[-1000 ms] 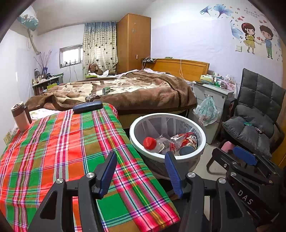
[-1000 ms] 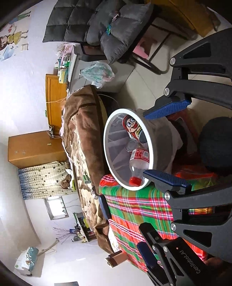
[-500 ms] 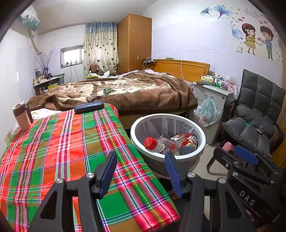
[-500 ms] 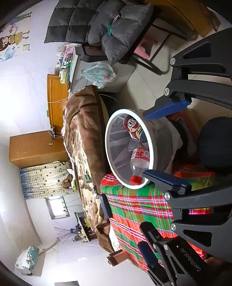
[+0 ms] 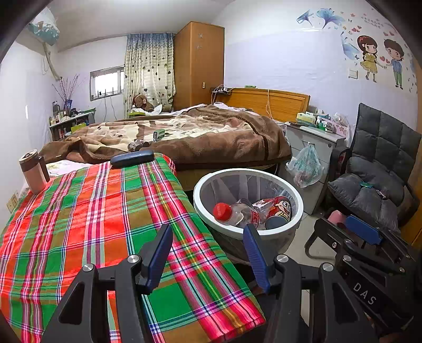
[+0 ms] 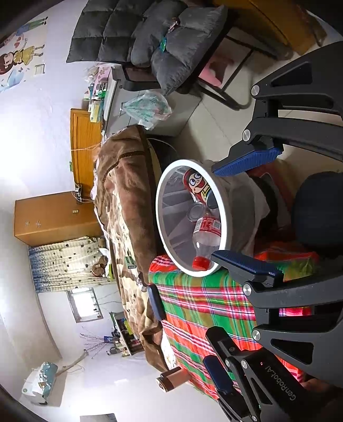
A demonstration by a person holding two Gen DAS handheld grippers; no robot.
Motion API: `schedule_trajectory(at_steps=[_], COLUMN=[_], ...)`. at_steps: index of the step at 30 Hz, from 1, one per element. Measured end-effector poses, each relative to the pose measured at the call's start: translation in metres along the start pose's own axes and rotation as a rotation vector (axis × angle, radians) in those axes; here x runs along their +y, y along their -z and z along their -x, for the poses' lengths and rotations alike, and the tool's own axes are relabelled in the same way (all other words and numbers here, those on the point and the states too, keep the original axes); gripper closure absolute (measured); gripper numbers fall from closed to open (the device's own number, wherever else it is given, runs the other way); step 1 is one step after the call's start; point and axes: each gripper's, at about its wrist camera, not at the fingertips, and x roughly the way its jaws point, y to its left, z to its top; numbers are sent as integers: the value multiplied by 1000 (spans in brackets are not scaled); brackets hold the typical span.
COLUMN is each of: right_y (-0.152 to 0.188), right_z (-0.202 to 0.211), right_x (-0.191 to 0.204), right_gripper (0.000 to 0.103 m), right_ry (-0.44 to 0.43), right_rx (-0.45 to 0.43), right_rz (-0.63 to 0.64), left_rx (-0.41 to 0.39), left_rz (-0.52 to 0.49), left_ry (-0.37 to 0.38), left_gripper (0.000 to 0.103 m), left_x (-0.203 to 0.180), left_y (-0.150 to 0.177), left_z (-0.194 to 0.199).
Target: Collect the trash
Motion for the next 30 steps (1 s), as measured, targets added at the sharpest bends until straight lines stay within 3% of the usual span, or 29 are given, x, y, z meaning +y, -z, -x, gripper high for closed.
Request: schedule_trajectory(at_steps=[30], right_y=[-1], right_z=[2], right_x=[1], right_gripper=[43], right_ry=[-1], right_rx=[-8], right_rz=[3], left_rx=[-3], left_rz=[1], left_ry=[-4], left_gripper=[48], left_x=[1], left_y=[0], left_z=[1])
